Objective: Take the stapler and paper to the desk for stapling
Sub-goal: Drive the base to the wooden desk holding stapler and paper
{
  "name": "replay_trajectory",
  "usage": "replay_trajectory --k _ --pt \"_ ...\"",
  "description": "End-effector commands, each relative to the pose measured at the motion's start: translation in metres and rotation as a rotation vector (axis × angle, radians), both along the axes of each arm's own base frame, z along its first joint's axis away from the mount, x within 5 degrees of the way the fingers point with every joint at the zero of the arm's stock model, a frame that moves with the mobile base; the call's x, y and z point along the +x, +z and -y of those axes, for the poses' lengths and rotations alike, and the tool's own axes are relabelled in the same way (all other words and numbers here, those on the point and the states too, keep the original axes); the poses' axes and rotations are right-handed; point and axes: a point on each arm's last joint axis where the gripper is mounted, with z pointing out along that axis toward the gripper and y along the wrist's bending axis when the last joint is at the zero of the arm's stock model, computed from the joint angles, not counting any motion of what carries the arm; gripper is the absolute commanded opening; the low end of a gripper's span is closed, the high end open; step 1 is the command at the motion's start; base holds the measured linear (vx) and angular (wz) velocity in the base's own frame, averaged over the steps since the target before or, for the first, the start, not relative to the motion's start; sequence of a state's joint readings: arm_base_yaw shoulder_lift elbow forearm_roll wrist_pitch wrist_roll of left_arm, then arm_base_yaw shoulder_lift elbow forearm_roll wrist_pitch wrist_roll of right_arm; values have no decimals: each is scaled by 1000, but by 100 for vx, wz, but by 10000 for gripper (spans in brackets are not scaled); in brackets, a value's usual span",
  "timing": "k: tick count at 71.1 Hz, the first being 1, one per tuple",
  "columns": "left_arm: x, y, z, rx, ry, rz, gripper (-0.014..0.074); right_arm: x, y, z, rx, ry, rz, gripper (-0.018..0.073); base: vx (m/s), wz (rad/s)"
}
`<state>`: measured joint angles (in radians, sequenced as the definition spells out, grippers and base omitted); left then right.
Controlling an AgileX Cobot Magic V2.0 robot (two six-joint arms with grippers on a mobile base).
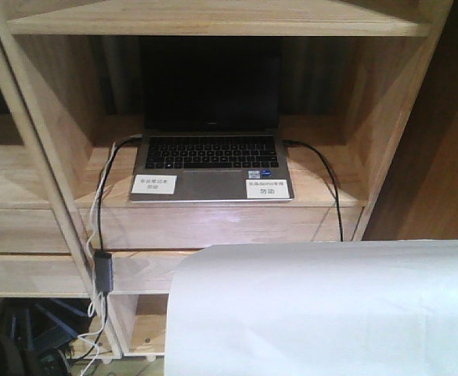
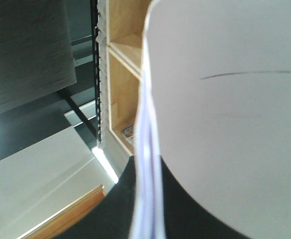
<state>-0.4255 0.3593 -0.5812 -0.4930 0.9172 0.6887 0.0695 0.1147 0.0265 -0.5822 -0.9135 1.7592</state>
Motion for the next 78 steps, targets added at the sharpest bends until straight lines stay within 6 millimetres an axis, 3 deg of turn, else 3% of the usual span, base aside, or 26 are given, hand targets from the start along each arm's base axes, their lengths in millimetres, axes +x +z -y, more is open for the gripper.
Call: replay_trajectory --k 1,28,78 --pt "4 17 2 -103 31 62 -6 -2 2 0 18 17 33 -8 -16 12" --pt "4 17 2 -103 31 62 -6 -8 6 -2 26 59 99 -8 -11 34" --pt "4 17 2 -103 31 62 -6 -8 6 -2 26 61 102 -8 -7 60"
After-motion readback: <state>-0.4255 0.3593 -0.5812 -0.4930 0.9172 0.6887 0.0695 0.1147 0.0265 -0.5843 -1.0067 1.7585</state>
